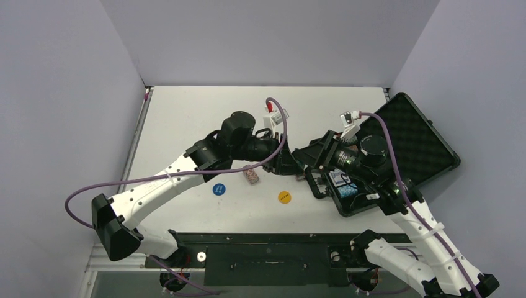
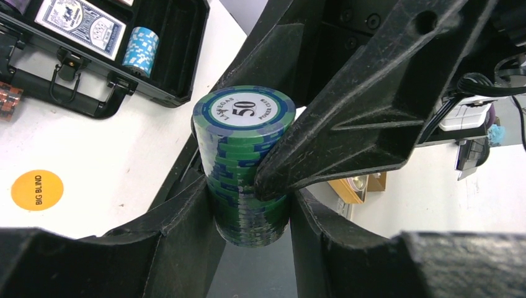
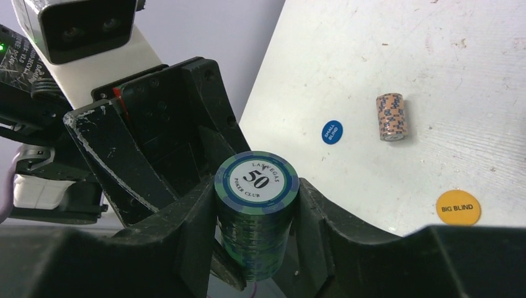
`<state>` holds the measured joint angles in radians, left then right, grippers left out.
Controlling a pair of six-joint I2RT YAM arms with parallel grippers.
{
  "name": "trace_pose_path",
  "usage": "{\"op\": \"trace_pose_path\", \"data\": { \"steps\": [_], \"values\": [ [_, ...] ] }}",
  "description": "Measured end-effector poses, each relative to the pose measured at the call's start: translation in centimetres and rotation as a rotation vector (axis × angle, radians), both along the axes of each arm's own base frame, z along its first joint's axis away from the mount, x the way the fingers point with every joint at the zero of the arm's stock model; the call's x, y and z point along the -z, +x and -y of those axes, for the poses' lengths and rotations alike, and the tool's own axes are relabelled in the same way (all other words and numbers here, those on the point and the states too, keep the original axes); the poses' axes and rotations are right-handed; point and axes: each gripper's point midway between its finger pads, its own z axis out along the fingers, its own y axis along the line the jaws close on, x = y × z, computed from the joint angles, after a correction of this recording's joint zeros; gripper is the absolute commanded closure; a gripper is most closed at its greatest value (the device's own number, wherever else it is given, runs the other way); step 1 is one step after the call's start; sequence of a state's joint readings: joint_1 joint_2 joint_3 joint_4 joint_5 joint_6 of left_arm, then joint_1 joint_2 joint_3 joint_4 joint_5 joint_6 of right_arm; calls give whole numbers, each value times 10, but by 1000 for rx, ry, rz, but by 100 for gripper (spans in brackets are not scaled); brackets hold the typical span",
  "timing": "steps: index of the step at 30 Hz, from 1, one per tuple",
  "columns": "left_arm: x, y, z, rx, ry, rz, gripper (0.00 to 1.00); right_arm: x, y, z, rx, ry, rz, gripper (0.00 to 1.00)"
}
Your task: Pack up texas hold em set
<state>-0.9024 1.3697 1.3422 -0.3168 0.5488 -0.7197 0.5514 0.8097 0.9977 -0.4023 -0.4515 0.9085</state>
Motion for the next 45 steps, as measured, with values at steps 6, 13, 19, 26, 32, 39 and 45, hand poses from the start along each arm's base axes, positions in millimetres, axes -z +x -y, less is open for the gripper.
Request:
{"op": "trace_pose_path", "data": {
  "steps": [6,13,19,26,32,39,45],
  "values": [
    [3,-1,2,-2,9,0,79,2,-3,3,3,-13,-3,100],
    [3,1,3,-21,12,16,28,11,-9,10,17,-53,-13,100],
    [0,8,0,-52,17,43,14,25,-10,20,54,-109,-46,100],
    [-4,12,-14,-95,27,57,4,32,-10,28,93,-141,-59,100],
    [4,24,-54,-217,76,80,4,32,-9,44,168,-170,-53,100],
    [41,62,-133,-509,254,141,4,37,-12,74,297,-220,-42,100],
    [76,67,-193,-692,404,236,4,45,-15,95,382,-272,-51,100]
  ]
}}
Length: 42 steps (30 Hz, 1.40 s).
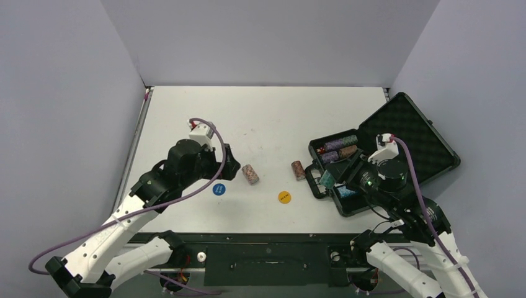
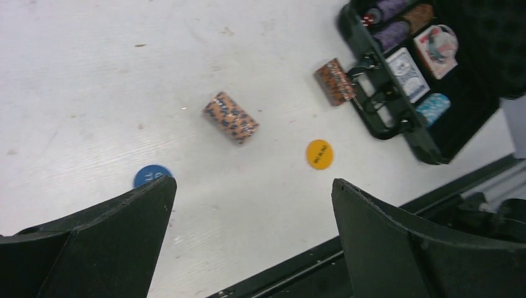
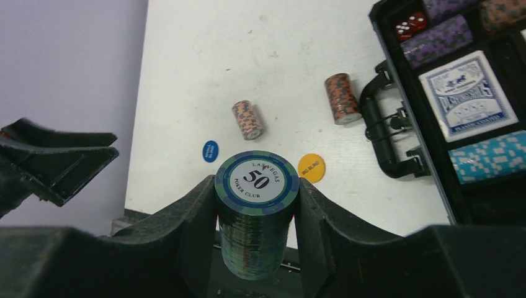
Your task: Pack up texas hold em set
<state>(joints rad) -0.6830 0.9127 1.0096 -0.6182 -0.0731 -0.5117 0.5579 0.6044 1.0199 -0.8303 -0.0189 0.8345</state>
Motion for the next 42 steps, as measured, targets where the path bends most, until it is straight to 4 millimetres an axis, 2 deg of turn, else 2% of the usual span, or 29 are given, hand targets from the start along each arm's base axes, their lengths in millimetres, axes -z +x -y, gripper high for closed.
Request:
{"op": "trace_pose_path", "data": {
  "steps": [7,15,18,27,37,42],
  "values": [
    [28,-2,-55,-177,121,82,4,24,3,35,166,-119,-71,100],
    [51,-10,-88,-274,173,126,4,40,21,69,319,-248,-183,100],
    [58,-12,-94,-287,193,122,4,49,26,88,385,-277,-237,100],
    [60,-11,-98,-292,224,124,4,71,30,134,550,-284,-379,100],
    [74,-13,-97,-277,268,70,4,98,28,155,647,-311,-495,100],
    [71,-14,-100,-299,254,78,4,114,32,163,687,-309,-550,100]
  ]
}}
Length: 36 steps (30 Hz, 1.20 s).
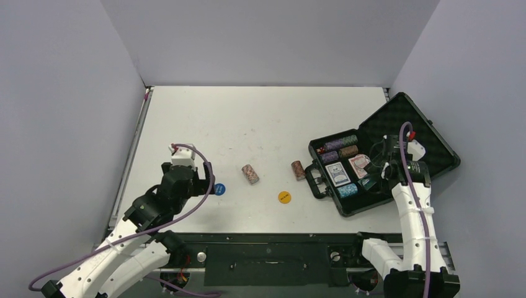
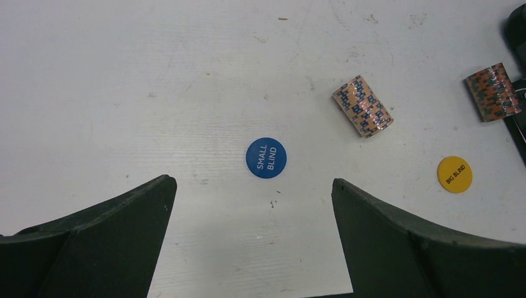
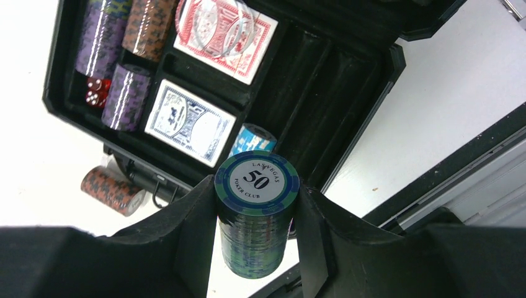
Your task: Pack up texas hold em set
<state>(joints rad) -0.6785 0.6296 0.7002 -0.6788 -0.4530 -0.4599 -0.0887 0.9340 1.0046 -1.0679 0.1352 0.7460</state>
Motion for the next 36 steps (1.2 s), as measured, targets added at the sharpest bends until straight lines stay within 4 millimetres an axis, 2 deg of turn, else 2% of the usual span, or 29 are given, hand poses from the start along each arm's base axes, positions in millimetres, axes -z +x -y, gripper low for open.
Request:
{"op": "trace_pose_path", "data": {
  "steps": [6,22,30,36],
  "values": [
    [-3,1,-3,-19,-1,14,4,18,8,10,42,-5,-36,100],
    [6,2,0,-10,22,-22,4,68,27,36,176,64,-52,100],
    [9,2,2,3,26,-34,4,83,50,42,202,104,-36,100],
    [9,2,4,11,22,-36,4,92,56,47,224,115,-45,100]
  ]
}}
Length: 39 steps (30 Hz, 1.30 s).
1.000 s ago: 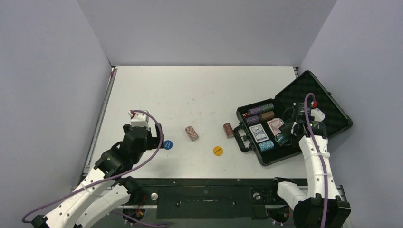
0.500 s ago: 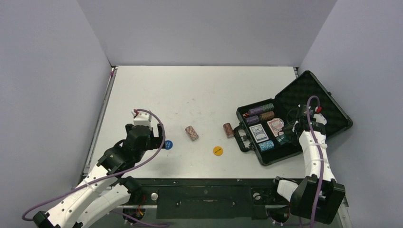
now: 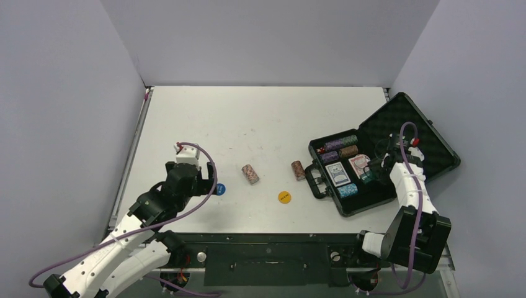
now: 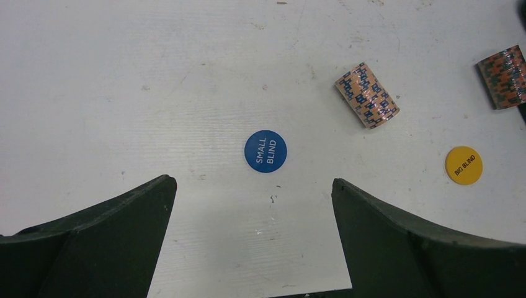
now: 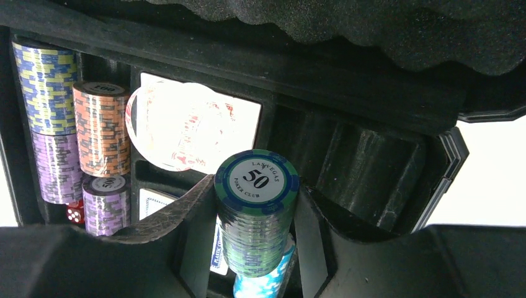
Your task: Pack up texas hold em set
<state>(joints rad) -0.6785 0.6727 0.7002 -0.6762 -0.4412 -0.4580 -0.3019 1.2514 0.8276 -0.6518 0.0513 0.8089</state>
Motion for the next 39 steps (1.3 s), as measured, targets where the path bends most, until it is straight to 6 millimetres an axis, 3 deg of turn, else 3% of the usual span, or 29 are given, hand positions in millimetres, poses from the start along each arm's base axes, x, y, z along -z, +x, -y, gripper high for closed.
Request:
{"op": "trace_pose_path", "data": {
  "steps": [12,36,39],
  "values": [
    [2,1,2,8,9,-6,4,35,-18,-9,44,45,-43,100],
    [-6,0,-1,9,-3,26,4,41,-13,-8,52,43,-9,100],
    [-8,-1,-2,8,-11,36,4,41,-13,-8,51,43,-8,91]
  ]
}}
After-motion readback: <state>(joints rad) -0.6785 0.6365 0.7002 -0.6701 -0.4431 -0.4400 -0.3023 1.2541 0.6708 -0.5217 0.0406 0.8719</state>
